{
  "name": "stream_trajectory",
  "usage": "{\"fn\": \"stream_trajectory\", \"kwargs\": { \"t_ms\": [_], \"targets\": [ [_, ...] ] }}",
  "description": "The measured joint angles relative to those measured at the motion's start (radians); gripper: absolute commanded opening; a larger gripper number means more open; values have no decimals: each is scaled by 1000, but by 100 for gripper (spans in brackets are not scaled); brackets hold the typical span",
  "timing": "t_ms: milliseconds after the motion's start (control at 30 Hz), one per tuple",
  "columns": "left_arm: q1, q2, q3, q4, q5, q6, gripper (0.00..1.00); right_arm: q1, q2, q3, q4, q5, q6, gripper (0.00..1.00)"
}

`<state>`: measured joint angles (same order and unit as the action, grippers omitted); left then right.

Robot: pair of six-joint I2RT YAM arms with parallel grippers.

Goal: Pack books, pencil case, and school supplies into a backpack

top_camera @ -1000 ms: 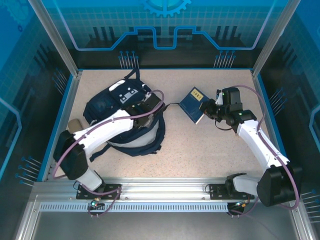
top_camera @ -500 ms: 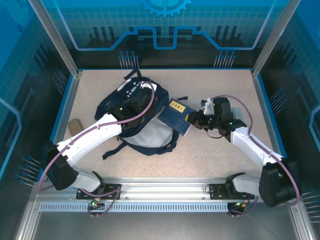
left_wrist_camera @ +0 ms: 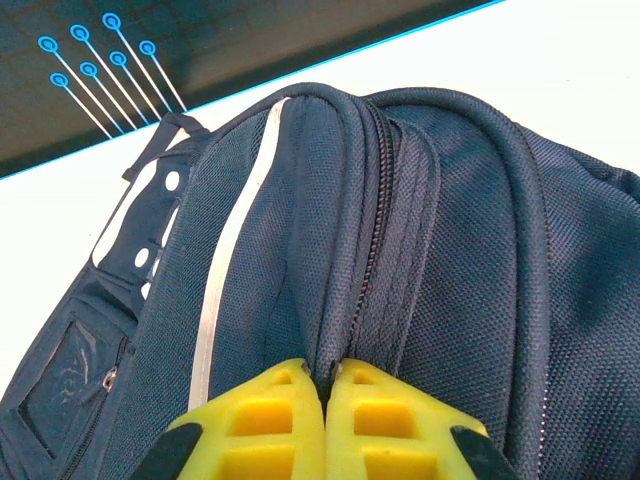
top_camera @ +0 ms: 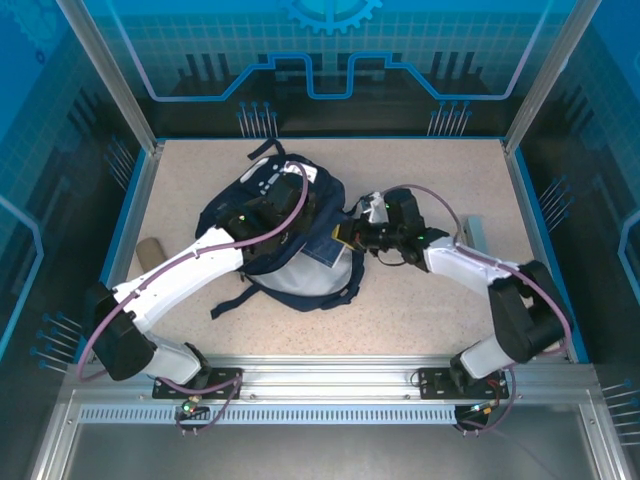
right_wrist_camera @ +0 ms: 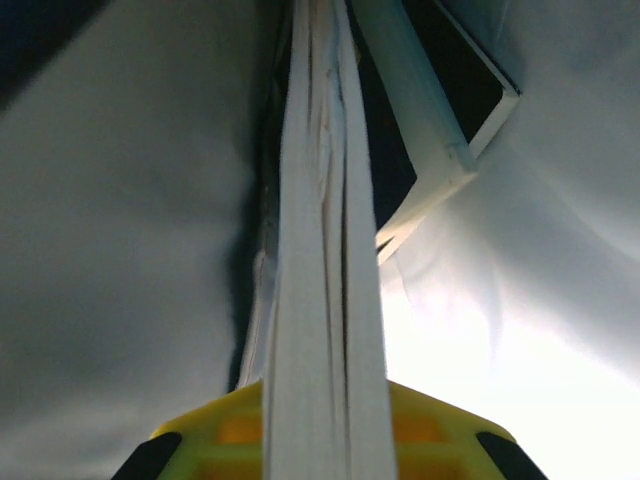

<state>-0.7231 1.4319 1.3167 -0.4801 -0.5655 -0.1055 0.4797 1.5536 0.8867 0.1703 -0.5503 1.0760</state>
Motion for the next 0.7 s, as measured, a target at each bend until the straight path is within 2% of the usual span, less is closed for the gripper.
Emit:
{"fn": "stream_trajectory", "kwargs": {
  "t_ms": [433, 500, 600, 700],
  "targets": [
    [0, 15, 42, -4, 31, -30, 0, 70, 311, 231, 59, 159, 115, 3],
    [0, 19, 46, -5, 32, -37, 0, 84, 357, 260, 80, 177, 143, 9],
    [0, 21, 50, -10, 32, -51, 0, 92, 414, 297, 101, 179, 178, 29],
    [1, 22, 52, -12, 32, -54, 0, 92, 459, 350, 100, 155, 182, 41]
  ]
}}
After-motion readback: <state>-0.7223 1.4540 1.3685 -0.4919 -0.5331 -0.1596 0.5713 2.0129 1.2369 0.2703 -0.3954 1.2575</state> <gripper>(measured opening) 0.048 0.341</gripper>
